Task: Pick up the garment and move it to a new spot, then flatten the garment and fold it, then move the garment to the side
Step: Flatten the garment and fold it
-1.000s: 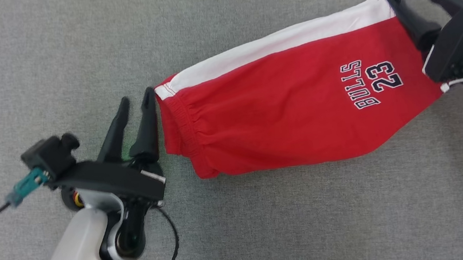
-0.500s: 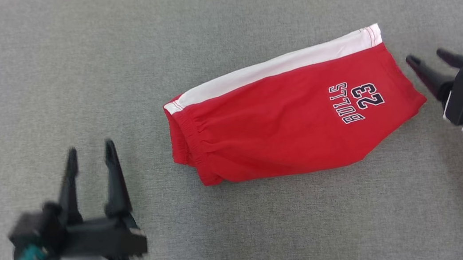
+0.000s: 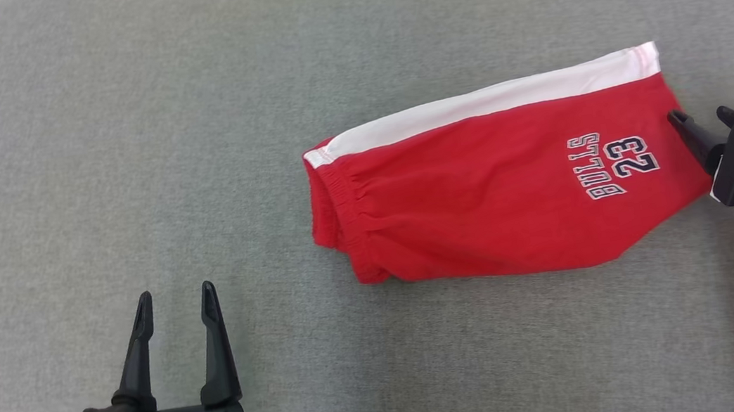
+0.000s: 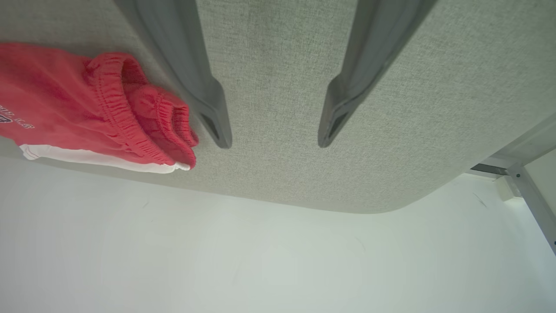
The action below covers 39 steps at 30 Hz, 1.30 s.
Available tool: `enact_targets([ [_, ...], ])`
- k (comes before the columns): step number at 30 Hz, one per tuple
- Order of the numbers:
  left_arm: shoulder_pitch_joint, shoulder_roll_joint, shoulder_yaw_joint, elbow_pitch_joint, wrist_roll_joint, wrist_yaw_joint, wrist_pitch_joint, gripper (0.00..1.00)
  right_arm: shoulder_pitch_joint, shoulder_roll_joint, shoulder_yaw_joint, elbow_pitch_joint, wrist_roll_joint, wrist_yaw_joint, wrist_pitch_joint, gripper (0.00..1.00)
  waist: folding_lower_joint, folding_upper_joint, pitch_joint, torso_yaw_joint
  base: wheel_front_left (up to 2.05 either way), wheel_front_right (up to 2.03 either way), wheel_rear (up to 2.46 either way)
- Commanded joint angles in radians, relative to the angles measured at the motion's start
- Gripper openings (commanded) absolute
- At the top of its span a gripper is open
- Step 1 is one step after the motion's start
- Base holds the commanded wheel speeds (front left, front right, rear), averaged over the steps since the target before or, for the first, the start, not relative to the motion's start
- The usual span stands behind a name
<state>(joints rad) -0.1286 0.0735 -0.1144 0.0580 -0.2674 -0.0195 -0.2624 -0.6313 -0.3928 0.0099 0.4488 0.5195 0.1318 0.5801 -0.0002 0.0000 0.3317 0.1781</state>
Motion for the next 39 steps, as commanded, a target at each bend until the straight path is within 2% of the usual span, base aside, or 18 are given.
enact_targets([
  [1, 0.022, -0.012, 0.016, -0.015, 0.019, -0.016, -0.003, 1.00, -0.005, 0.015, -0.017, 0.007, -0.025, -0.003, 0.013, 1.00, 0.0002, 0.0000, 0.017, 0.022, 0.00, 0.00, 0.00],
  [8, 0.038, -0.023, 0.028, -0.027, 0.039, -0.037, -0.003, 1.00, -0.005, 0.048, -0.047, 0.019, -0.084, -0.003, 0.057, 1.00, 0.0002, 0.0000, 0.031, 0.040, 0.00, 0.00, 0.00],
  [15, 0.031, -0.024, 0.006, -0.023, 0.000, -0.025, -0.003, 1.00, 0.021, 0.085, -0.022, 0.020, -0.116, 0.000, 0.101, 1.00, 0.0002, 0.0000, 0.042, 0.047, 0.00, 0.00, 0.00],
  [16, 0.029, -0.024, 0.005, -0.022, -0.003, -0.024, -0.003, 1.00, 0.025, 0.087, -0.010, 0.021, -0.113, 0.000, 0.107, 0.95, 0.0002, 0.0000, 0.044, 0.047, 0.00, 0.00, 0.00],
  [17, 0.028, -0.024, 0.003, -0.019, -0.006, -0.023, -0.003, 1.00, 0.028, 0.088, 0.001, 0.022, -0.112, 0.000, 0.112, 0.62, 0.0002, 0.0000, 0.046, 0.046, 0.00, 0.00, 0.00],
  [18, 0.027, -0.024, 0.001, -0.018, -0.005, -0.023, -0.003, 1.00, 0.030, 0.088, 0.011, 0.021, -0.111, 0.000, 0.115, 0.23, 0.0002, 0.0000, 0.047, 0.046, 0.00, 0.00, 0.00],
  [19, 0.025, -0.024, 0.000, -0.017, -0.003, -0.022, -0.003, 1.00, 0.031, 0.088, 0.015, 0.022, -0.109, 0.000, 0.116, 0.00, 0.0002, 0.0000, 0.048, 0.046, 0.00, 0.00, 0.00],
  [25, 0.016, -0.024, -0.005, -0.004, -0.008, -0.023, -0.003, 1.00, 0.023, 0.031, -0.018, 0.022, -0.164, -0.004, 0.058, 0.00, 0.0002, 0.0000, 0.042, 0.034, 0.00, 0.00, 0.00],
  [39, 0.031, -0.024, -0.002, 0.010, -0.009, -0.031, -0.003, 1.00, 0.071, -0.032, -0.133, -0.061, -0.263, -0.003, -0.022, 0.00, 0.0002, 0.0000, -0.021, -0.027, 0.00, 0.00, 0.00],
])
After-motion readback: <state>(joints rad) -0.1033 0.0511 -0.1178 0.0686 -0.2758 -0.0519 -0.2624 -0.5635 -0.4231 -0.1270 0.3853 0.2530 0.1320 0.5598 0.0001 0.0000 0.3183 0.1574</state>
